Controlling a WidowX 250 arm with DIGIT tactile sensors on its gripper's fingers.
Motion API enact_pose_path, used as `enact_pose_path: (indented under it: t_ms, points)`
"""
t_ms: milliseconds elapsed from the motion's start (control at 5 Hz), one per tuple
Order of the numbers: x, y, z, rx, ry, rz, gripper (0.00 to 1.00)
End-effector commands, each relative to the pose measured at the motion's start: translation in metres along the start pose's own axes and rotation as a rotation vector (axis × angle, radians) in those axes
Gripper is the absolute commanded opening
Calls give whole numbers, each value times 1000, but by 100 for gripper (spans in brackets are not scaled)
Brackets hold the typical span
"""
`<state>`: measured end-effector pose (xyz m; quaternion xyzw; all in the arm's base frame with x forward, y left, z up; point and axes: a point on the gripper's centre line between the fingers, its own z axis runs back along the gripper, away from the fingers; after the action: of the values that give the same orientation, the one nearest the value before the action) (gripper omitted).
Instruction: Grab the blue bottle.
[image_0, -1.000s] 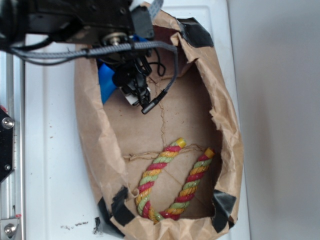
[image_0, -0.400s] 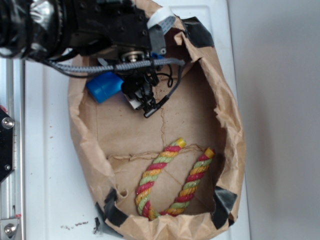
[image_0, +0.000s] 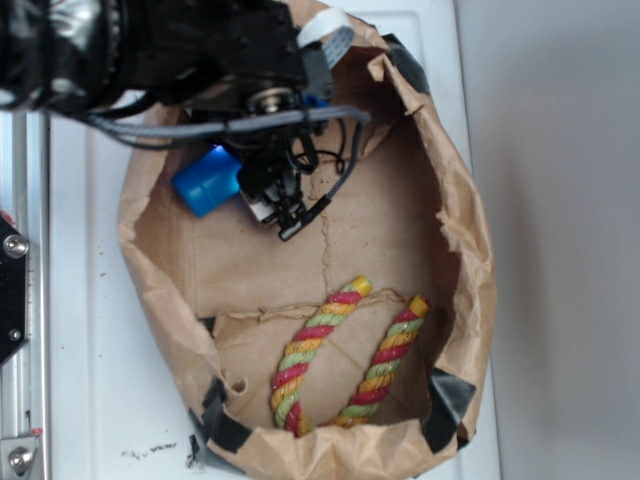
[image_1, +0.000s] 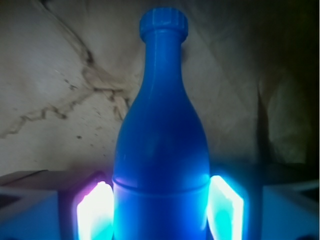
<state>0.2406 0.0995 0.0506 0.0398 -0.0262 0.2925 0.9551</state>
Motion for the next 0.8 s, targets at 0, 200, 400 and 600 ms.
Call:
enact_pose_path:
  t_ms: [0,200,400,600]
  points:
    - [16,-20,106,-157,-163,-124,0]
    - [14,-44,135,-158,-171,-148,0]
    - [20,-61,141,-127,-127,-162,0]
    - [26,-70,149,-111,-97,-162,0]
